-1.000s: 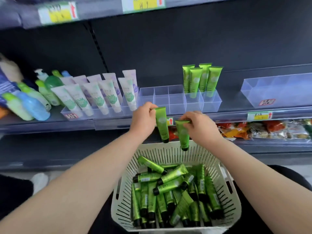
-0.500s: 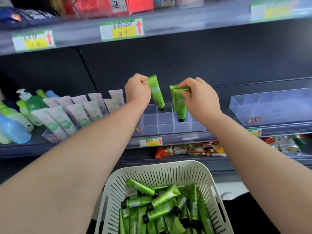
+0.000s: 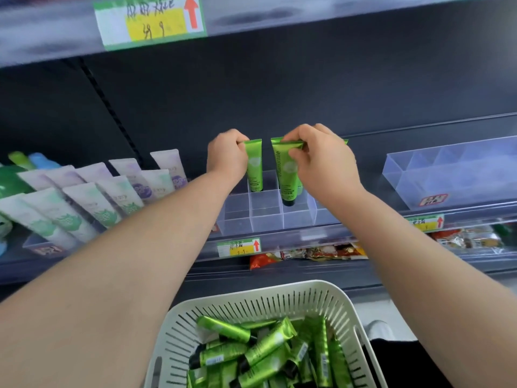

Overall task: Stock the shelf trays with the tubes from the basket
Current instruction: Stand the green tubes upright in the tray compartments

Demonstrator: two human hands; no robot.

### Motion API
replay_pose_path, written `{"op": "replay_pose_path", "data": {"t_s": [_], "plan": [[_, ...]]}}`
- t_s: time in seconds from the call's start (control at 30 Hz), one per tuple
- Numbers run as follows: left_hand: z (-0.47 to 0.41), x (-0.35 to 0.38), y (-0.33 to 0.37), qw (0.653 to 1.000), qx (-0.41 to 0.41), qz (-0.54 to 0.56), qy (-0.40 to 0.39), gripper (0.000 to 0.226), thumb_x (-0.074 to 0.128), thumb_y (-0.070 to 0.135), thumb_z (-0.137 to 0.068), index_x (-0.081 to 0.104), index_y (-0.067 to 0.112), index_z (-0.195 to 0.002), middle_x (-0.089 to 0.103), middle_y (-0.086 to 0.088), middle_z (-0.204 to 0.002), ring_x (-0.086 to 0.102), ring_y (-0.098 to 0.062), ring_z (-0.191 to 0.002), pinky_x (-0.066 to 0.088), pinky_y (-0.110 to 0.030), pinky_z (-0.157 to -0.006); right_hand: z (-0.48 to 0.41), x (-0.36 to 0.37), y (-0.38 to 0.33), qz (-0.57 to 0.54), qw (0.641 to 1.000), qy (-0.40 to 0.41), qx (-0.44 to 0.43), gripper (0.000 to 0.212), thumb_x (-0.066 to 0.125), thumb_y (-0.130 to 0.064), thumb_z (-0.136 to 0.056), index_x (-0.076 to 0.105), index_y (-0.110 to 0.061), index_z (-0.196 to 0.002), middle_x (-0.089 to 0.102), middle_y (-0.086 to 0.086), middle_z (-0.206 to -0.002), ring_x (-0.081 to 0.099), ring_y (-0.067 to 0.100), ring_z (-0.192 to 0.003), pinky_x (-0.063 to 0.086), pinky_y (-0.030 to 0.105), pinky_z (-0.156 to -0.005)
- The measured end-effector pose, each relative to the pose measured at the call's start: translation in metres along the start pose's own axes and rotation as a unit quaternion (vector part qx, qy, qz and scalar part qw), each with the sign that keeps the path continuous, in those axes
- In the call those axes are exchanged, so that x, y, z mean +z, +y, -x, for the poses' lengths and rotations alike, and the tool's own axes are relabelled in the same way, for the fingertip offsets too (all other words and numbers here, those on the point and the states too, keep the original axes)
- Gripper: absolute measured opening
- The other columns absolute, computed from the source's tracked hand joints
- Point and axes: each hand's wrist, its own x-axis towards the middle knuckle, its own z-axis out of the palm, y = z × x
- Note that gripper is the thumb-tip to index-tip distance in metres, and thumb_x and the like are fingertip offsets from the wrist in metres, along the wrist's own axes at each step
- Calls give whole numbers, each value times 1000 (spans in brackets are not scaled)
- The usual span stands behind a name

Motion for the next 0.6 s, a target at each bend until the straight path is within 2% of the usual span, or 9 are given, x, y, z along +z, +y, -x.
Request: {"op": "replay_pose_path", "data": {"t_s": [0.07, 0.17, 0.27, 0.4, 0.6], "plan": [[2, 1, -2, 1000, -3, 15, -3, 32, 44, 3, -89, 72, 17, -97, 68, 0, -100, 60, -17, -91, 42, -22, -72, -2, 0, -1, 0, 1000, 3, 3, 21, 53, -14, -91, 62, -29, -104, 51, -8, -92, 53, 16, -81, 48, 36, -66], [5, -4, -3, 999, -8, 44, -6, 33, 48, 3, -93, 67, 16, -117, 66, -5, -115, 61, -17, -104, 45, -22, -87, -5, 1, -4, 5, 1000, 1, 7, 22, 52, -15, -92, 62, -29, -105, 54, -7, -97, 54, 16, -85, 49, 37, -67], [8, -15, -3, 998, -11, 60, -6, 34, 49, 4, -95, 61, 15, -125, 64, -5, -121, 61, -17, -108, 45, -23, -91, -7, 3, -11, 11, 1000, 0, 9, 22, 52, -15, -92, 62, -29, -107, 55, -5, -99, 55, 17, -88, 49, 38, -68], [17, -29, -4, 999, 9, 46, -2, 33, 52, 6, -95, 58, 13, -127, 63, -5, -123, 60, -17, -111, 45, -24, -94, -14, 7, -23, 13, 1000, 16, 0, 22, 53, -16, -92, 61, -27, -109, 57, -4, -102, 56, 20, -89, 48, 36, -69], [34, -43, -8, 999, 39, 38, 5, 27, 52, 7, -94, 62, 12, -119, 66, -4, -117, 61, -18, -109, 47, -28, -94, -29, 26, -31, 35, 999, 21, -14, 24, 50, -15, -92, 60, -26, -111, 57, -1, -106, 57, 24, -91, 43, 33, -65]]}}
